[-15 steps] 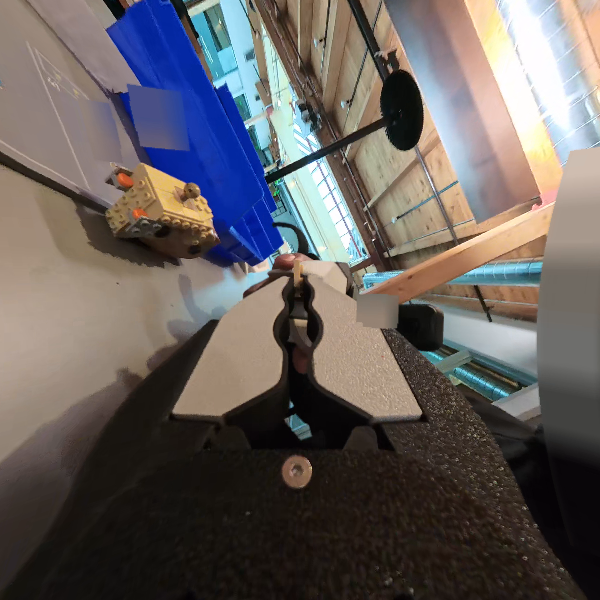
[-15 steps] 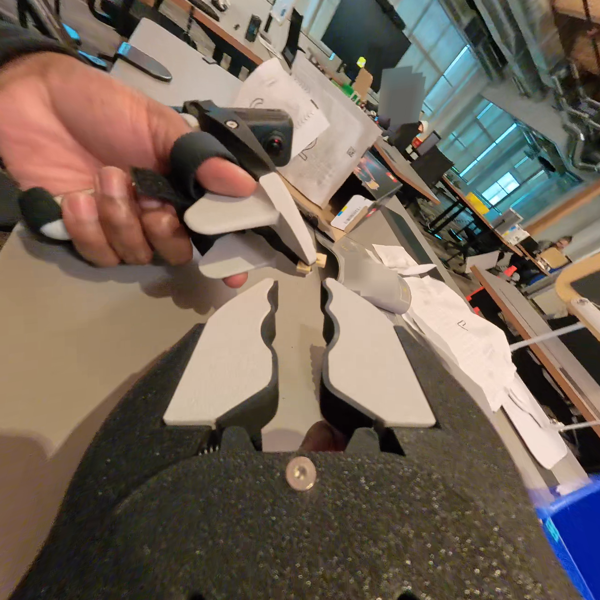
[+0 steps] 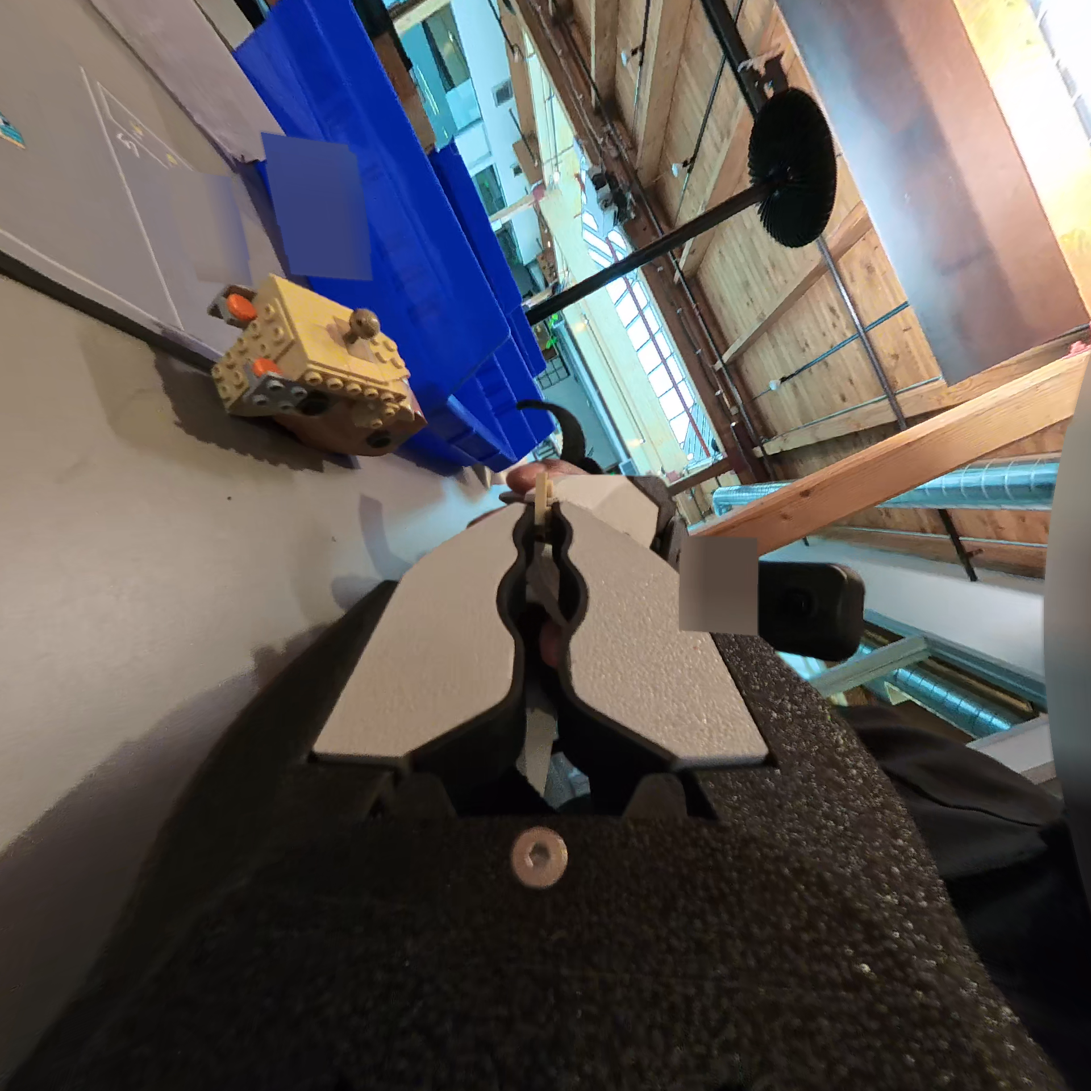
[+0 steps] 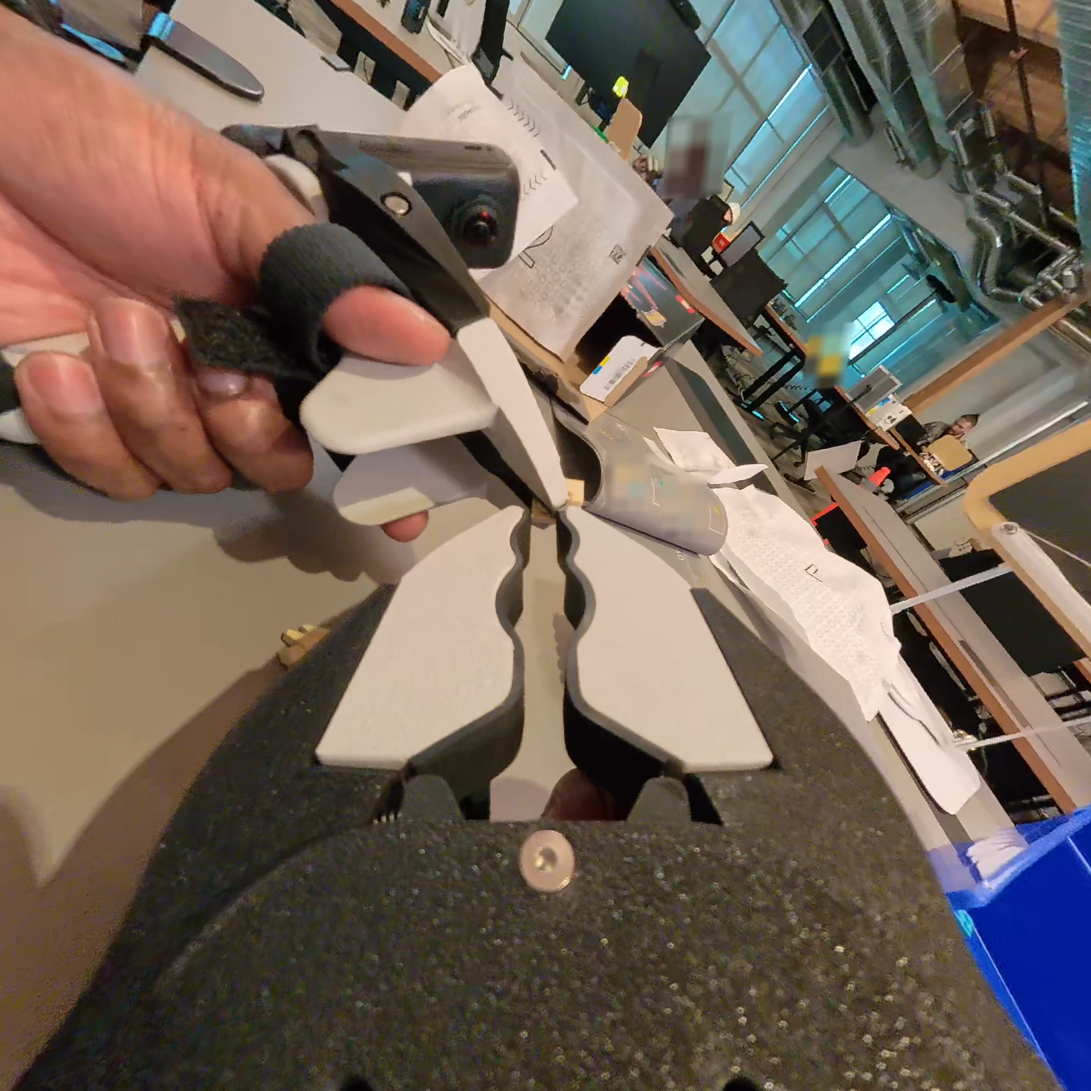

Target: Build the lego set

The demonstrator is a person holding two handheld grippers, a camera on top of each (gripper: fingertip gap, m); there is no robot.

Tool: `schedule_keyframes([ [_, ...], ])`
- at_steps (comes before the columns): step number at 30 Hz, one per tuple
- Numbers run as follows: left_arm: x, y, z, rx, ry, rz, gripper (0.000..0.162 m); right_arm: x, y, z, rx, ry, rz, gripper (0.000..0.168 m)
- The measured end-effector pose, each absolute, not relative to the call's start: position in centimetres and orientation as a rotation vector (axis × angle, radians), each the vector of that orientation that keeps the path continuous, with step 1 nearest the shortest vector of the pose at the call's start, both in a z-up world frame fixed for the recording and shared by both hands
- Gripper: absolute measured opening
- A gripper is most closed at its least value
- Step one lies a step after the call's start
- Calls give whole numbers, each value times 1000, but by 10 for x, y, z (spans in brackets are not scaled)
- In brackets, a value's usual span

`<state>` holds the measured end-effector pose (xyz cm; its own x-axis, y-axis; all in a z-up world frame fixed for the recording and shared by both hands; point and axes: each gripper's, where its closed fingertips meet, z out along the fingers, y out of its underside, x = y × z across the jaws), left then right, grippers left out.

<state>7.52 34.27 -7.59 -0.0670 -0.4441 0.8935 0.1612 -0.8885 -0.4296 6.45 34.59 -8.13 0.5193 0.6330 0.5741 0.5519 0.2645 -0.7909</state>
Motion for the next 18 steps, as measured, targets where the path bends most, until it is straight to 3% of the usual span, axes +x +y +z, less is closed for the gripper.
schedule_keyframes([
  [10,66,327,-85,-1878,818,-1863,11,58,317,-93,-1206,-1465,257,8],
  [18,65,306,-98,-1948,1132,-1855,6,59,307,-105,-1127,-1616,371,8],
])
